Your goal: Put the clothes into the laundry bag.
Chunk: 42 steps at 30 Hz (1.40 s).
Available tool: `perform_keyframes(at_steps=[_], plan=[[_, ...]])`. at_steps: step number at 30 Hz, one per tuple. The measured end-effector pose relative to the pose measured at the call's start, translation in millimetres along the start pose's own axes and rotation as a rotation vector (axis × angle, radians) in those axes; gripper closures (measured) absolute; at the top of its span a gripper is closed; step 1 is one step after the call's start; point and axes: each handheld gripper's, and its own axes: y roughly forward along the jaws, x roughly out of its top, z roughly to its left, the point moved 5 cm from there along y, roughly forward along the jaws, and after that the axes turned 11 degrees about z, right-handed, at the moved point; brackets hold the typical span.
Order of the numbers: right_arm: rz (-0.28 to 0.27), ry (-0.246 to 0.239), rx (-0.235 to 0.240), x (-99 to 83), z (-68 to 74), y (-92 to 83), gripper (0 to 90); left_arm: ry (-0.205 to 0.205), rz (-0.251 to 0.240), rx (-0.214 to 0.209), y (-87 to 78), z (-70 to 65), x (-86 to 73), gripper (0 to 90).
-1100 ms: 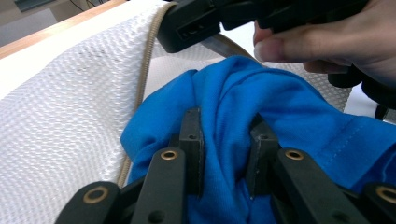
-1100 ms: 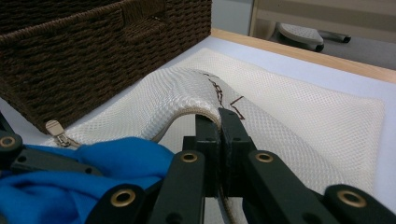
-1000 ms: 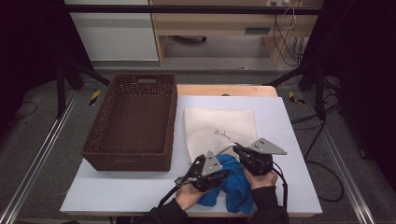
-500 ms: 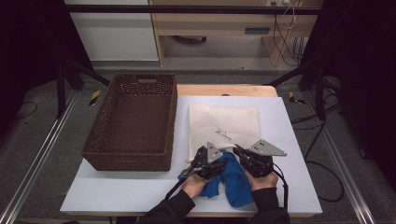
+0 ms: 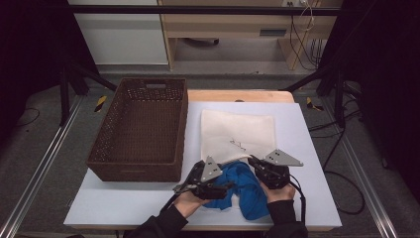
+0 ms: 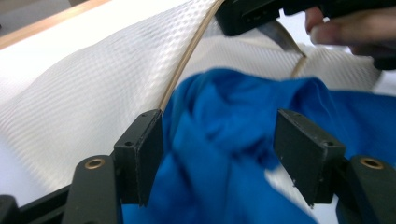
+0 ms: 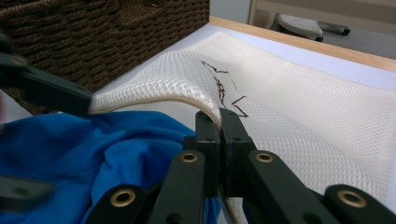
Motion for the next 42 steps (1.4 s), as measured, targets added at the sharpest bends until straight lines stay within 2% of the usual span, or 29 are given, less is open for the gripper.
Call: perform_keyframes(at_steps=[2,4,7,8,11,13,14,15,16,18,21,23,25,26,28,31,32,33,35,36,37,38,40,42], plan=[[0.004,0.001,0.001,-1.6,-0.2,-0.9,87.8,-0.001,0.028,0.017,-3.5,4.4,-14.4,32.8],[0.004,0.001,0.003,-2.8,-0.8,-0.8,87.8,-0.017,0.061,0.018,0.5,8.8,-27.3,33.0],[0.010,0.010,0.008,-3.4,-1.5,1.1,87.8,-0.039,0.095,0.006,8.4,11.4,-35.0,38.2],[0.010,0.006,0.009,-3.4,-1.2,1.4,87.8,-0.047,0.110,0.027,10.5,12.4,-35.9,41.3],[0.013,0.009,0.011,-3.2,0.6,2.4,87.8,-0.044,0.134,0.040,15.9,13.0,-37.4,59.5],[0.018,0.003,0.011,-3.9,0.6,3.2,87.8,-0.025,0.158,0.057,20.3,13.5,-39.8,72.1],[0.019,-0.001,0.011,-4.0,0.3,3.6,87.8,-0.017,0.166,0.052,22.7,13.9,-40.9,78.7],[0.020,0.001,0.010,-3.8,0.1,3.9,87.8,-0.023,0.162,0.055,23.6,14.5,-40.7,86.1],[0.021,0.002,0.009,-3.8,-0.1,3.9,87.8,-0.028,0.159,0.045,23.1,14.8,-40.0,87.8],[0.019,0.007,0.009,-3.7,0.0,3.1,87.8,-0.026,0.137,0.038,19.6,13.5,-37.7,88.4],[0.021,0.003,0.009,-3.2,-0.7,4.3,87.9,-0.031,0.090,0.005,14.5,8.7,-31.4,88.8],[0.021,0.006,0.012,-3.2,0.2,4.8,87.9,-0.034,0.075,-0.025,14.8,4.7,-28.0,88.7],[0.021,0.001,0.010,-2.9,1.6,4.8,87.8,-0.039,0.069,-0.036,17.7,1.2,-26.7,87.4],[0.022,-0.005,0.008,-2.6,1.9,4.9,87.8,-0.046,0.072,-0.043,20.1,-0.3,-26.8,81.2],[0.020,-0.003,0.014,-2.5,3.1,4.8,87.8,-0.079,0.084,-0.059,26.2,-2.1,-27.6,59.5],[0.025,-0.009,0.016,-2.7,3.8,6.0,87.7,-0.091,0.102,-0.063,34.8,-3.7,-28.6,47.9],[0.024,-0.009,0.016,-2.6,3.8,5.9,87.6,-0.096,0.112,-0.062,39.0,-4.4,-29.2,47.4],[0.024,-0.007,0.016,-2.6,3.4,5.9,87.7,-0.101,0.124,-0.053,42.5,-4.5,-30.2,49.2],[0.025,-0.007,0.014,-2.8,3.3,5.7,87.7,-0.103,0.147,-0.040,48.6,-4.5,-32.2,59.5],[0.025,-0.006,0.016,-2.8,3.2,5.6,87.7,-0.086,0.147,-0.005,50.1,-3.9,-32.4,66.4],[0.024,-0.009,0.016,-2.6,2.7,5.5,87.7,-0.079,0.150,-0.002,50.1,-3.1,-32.0,75.6],[0.022,-0.004,0.019,-2.7,2.3,5.4,87.7,-0.090,0.156,-0.011,49.3,-2.1,-31.6,79.9],[0.027,-0.004,0.018,-3.3,1.5,5.6,87.7,-0.099,0.143,-0.005,46.3,-1.1,-30.5,83.5],[0.021,-0.001,0.021,-2.8,1.9,5.2,87.8,-0.104,0.097,-0.010,42.1,-1.0,-27.5,84.1]])
